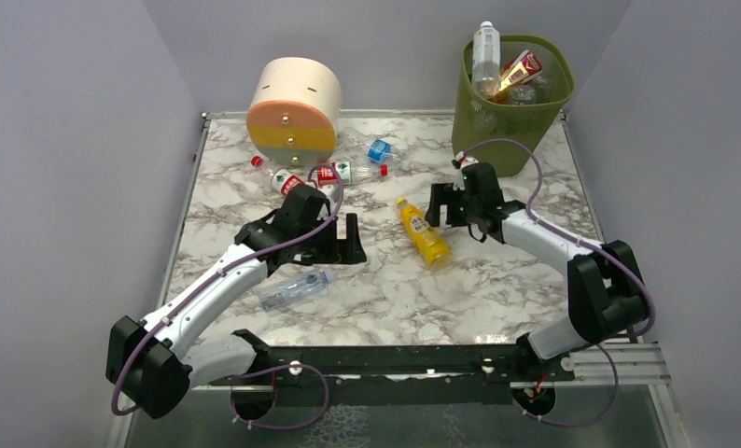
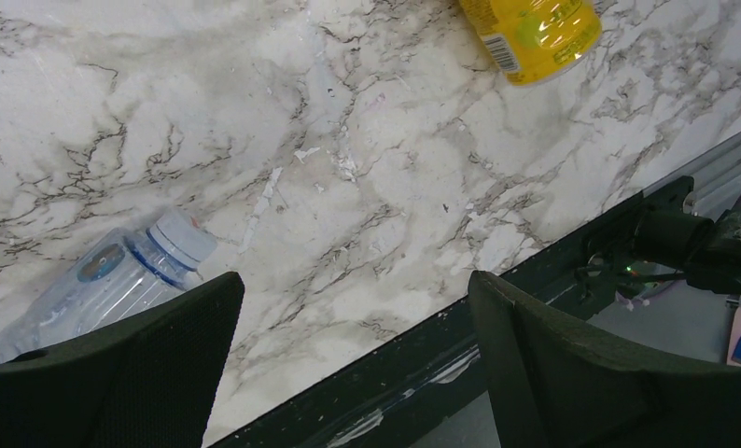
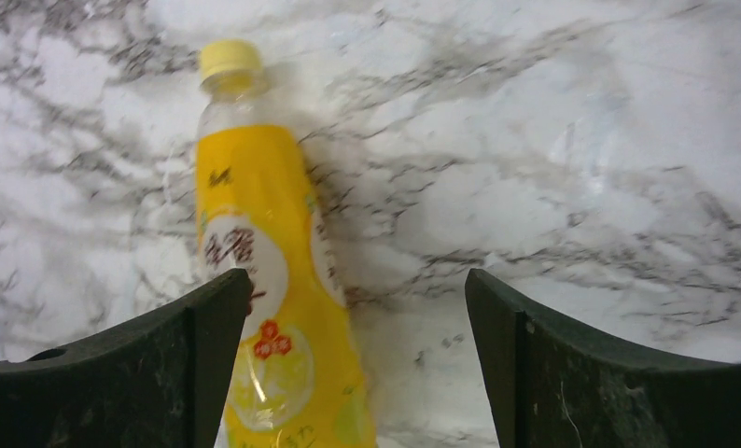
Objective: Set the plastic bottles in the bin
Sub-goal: Pick up the plastic bottle at the center of the board.
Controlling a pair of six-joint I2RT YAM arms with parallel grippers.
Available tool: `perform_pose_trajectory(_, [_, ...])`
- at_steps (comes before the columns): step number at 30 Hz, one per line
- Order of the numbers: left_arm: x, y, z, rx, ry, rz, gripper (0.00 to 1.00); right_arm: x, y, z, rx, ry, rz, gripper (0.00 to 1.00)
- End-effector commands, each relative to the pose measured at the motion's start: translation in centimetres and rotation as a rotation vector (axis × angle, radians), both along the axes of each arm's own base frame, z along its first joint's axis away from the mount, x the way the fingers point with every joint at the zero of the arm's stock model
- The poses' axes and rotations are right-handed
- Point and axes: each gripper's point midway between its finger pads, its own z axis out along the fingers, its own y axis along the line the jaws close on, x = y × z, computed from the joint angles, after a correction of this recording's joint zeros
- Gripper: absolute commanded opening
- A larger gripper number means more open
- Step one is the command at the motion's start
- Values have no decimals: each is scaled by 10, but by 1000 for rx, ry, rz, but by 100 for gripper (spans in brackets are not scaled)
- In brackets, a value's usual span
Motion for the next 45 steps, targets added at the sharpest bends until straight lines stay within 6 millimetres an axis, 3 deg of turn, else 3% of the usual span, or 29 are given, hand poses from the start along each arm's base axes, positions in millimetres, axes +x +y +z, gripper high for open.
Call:
perform_pose_trajectory(1, [4,-9,11,-56,-26,-10,97,-35,27,3,2,9,99,89])
perform_pose_trajectory(9, [1,-7,9,-60,-23,-5,97,-79,65,-10,-31,88,157,90])
perform_pose_trajectory(13, [-2,-5,7,-62,-19,-2,97,-88,55,-29,-147,186,42,90])
perform_pose_trajectory(18, [-4,-4,8,-65,-22,-7,97,-91,53,-45,-216,228,20,90])
perform_pose_trajectory(25, [-5,-4,8,-62,-23,-12,97,-81,65,-30,-184,196,42,66])
perform_pose_trajectory(29, [-4,-3,5,-55,-22,-12,97,-70,74,6,-142,128,53,61])
perform_pose_trajectory(35, [-2,-4,2,-46,-21,-20,97,-31,81,100,-86,-55,53,62])
perform_pose_trajectory(38, [-2,-5,2,-44,-23,-22,97,0,71,146,-35,-123,23,62])
perform_pose_trajectory(45, [-4,-3,-6,-36,-13,-22,97,73,24,241,106,-270,-80,63])
